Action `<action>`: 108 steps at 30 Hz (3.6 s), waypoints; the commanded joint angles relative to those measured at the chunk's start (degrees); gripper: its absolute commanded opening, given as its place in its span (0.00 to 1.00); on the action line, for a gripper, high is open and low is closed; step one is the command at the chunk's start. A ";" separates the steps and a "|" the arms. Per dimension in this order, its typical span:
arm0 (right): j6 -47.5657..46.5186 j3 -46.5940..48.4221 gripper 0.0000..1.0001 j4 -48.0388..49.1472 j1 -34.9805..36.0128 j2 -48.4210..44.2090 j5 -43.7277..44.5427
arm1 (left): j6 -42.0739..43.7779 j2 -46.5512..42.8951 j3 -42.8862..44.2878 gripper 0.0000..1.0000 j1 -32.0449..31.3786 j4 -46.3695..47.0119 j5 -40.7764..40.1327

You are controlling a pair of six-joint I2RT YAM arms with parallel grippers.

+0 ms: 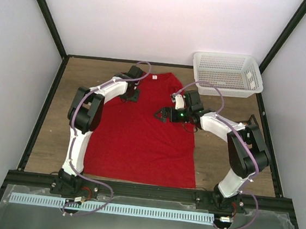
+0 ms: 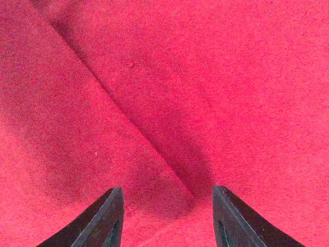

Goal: Pin the brooch onto the clothing

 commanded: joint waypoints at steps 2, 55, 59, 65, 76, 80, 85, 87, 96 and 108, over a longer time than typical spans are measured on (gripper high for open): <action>-0.27 -0.92 1.00 1.48 0.45 0.48 -1.60 | -0.58 1.79 -0.64 0.48 1.11 0.13 -0.36; 1.11 1.14 1.00 -2.15 2.34 3.40 3.36 | -0.23 -3.98 20.60 0.73 30.56 -4.26 -8.84; 0.17 2.79 1.00 -4.01 2.32 2.76 3.62 | -5.60 -11.81 7.95 0.86 26.98 0.04 -0.45; -1.05 4.03 1.00 -6.21 2.31 1.56 6.17 | -18.14 -24.81 -19.58 0.88 24.95 10.46 24.44; -1.24 2.81 1.00 -7.03 5.25 1.36 5.74 | -30.16 -48.74 -61.57 0.97 23.14 21.44 29.43; -0.37 -1.61 1.00 -6.13 6.19 -0.23 5.48 | -35.25 -53.26 -70.16 1.00 24.01 20.94 27.40; 0.64 -5.77 1.00 -5.54 6.18 -1.95 7.26 | -42.22 -55.69 -73.97 1.00 29.66 10.44 22.94; 1.21 -6.70 1.00 -5.32 6.21 -3.15 7.10 | -44.33 -57.25 -74.85 1.00 31.86 5.96 19.96; -3.66 3.79 1.00 -8.21 6.63 -0.59 16.25 | -36.64 -64.16 -69.40 1.00 29.93 4.80 17.70; -6.13 23.52 0.72 -16.19 10.70 14.93 36.25 | -26.52 -73.27 -68.23 1.00 20.66 22.93 37.22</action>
